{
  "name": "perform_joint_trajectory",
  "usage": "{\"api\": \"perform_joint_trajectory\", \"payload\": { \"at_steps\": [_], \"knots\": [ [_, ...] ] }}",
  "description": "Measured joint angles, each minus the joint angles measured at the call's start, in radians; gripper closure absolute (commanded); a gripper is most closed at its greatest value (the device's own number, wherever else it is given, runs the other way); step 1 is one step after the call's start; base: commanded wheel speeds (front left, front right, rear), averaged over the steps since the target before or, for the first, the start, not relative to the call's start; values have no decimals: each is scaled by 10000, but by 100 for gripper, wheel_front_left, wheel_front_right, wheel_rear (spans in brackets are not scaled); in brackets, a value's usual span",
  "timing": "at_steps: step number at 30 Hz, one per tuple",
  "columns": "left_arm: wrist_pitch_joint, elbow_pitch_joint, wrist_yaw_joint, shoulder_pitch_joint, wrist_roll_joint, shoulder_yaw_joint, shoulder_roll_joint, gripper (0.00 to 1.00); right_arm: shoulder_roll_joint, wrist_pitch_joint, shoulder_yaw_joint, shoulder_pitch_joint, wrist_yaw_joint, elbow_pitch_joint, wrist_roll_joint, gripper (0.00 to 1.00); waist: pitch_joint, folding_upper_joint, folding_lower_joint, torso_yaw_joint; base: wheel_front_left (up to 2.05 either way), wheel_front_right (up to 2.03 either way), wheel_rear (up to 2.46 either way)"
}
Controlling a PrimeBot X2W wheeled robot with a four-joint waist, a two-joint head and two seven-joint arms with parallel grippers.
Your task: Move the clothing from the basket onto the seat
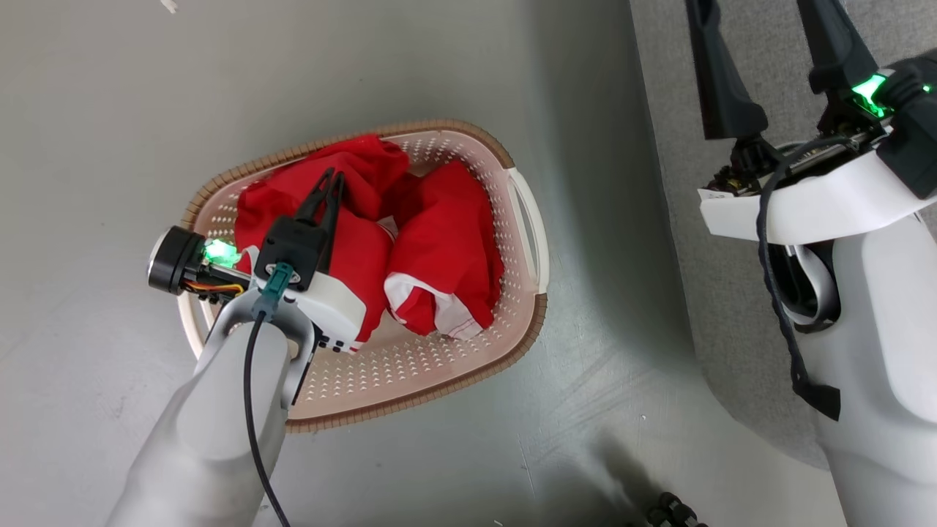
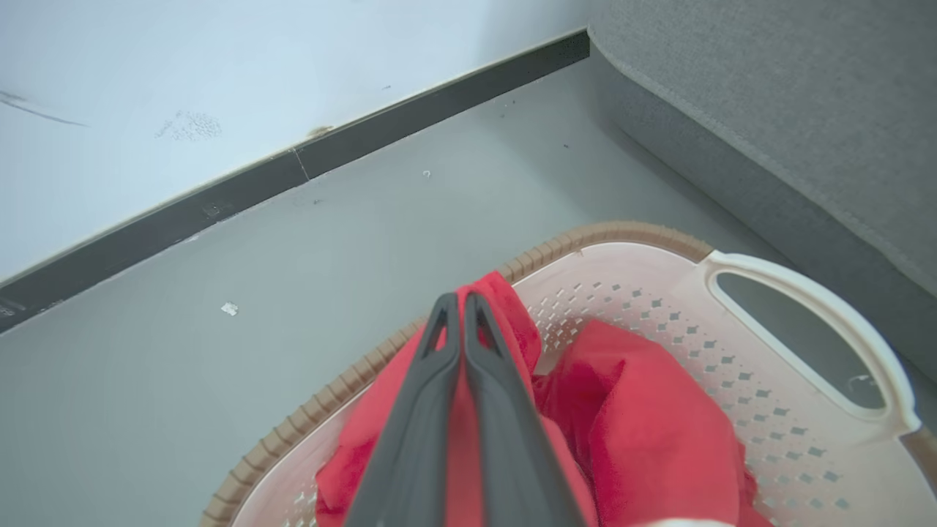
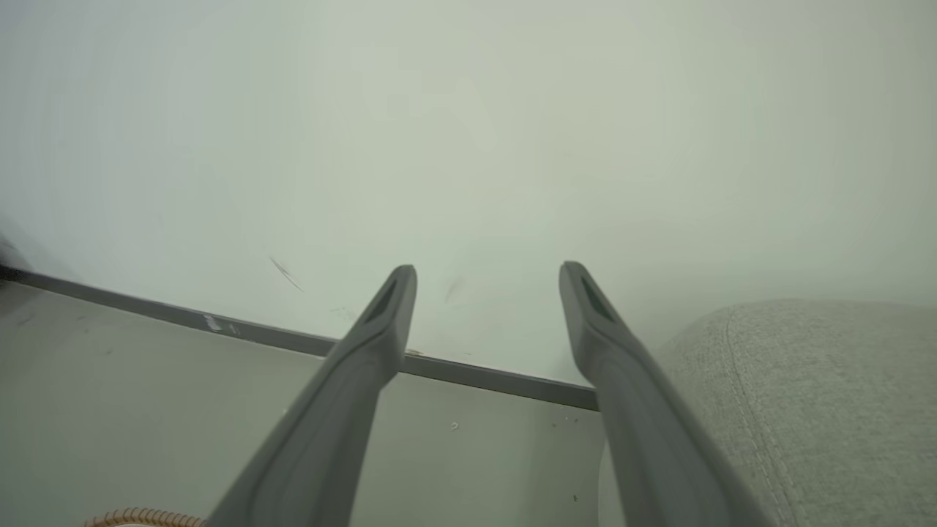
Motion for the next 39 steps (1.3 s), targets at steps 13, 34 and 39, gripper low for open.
{"api": "perform_joint_trajectory", "payload": {
  "at_steps": [13, 34, 39],
  "knots": [
    [-2, -2339, 2, 813, -370, 623, 209, 100, -13, 0, -410, 956, 0, 351, -510, 0, -894, 0, 0, 405, 0, 0, 0],
    [-2, -5202, -104, 2270, -989, 1641, 539, 100, -52, 0, 226, 2303, 0, 897, -698, 0, -2944, 0, 0, 999, 0, 0, 0],
    [-2, -5578, -353, 2539, -1166, 1672, 619, 100, -153, 0, 587, 2744, 0, 1005, -685, 0, -3523, 0, 0, 1105, 0, 0, 0]
  ]
}}
